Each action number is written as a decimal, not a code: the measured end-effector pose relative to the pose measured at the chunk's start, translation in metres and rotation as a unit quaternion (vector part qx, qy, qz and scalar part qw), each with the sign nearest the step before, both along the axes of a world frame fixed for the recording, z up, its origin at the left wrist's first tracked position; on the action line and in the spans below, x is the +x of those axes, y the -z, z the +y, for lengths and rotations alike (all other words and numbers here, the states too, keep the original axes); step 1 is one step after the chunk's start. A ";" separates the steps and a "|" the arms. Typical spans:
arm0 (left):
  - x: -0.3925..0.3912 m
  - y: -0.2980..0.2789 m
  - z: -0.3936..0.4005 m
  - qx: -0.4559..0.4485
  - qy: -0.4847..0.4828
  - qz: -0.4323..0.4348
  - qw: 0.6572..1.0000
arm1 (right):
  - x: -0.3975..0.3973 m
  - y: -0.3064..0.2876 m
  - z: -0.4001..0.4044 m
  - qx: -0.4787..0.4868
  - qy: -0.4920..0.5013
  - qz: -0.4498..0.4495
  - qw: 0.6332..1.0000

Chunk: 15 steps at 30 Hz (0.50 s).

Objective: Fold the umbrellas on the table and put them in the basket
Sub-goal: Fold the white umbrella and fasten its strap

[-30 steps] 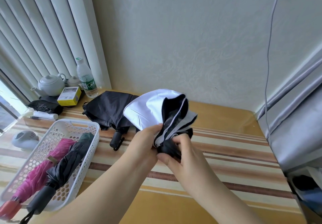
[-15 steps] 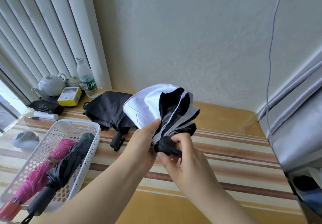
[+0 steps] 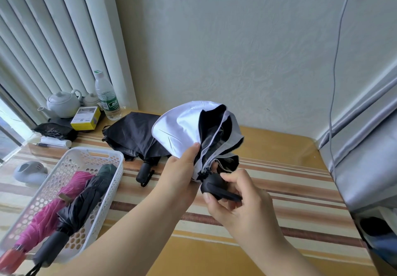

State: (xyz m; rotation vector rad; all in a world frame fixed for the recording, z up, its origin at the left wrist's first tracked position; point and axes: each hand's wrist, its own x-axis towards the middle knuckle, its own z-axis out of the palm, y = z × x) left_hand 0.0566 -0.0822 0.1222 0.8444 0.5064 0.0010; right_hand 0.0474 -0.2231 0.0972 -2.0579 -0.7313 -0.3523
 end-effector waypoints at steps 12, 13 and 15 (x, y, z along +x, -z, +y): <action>-0.003 -0.004 -0.006 0.045 -0.017 -0.048 0.998 | 0.002 -0.004 0.009 -0.030 -0.012 0.055 0.998; -0.003 -0.005 -0.006 0.043 -0.019 -0.049 0.998 | 0.001 -0.005 0.010 -0.018 -0.006 0.081 0.997; -0.003 -0.003 -0.004 0.044 -0.013 -0.052 0.998 | -0.002 -0.006 0.014 0.010 0.000 0.137 0.990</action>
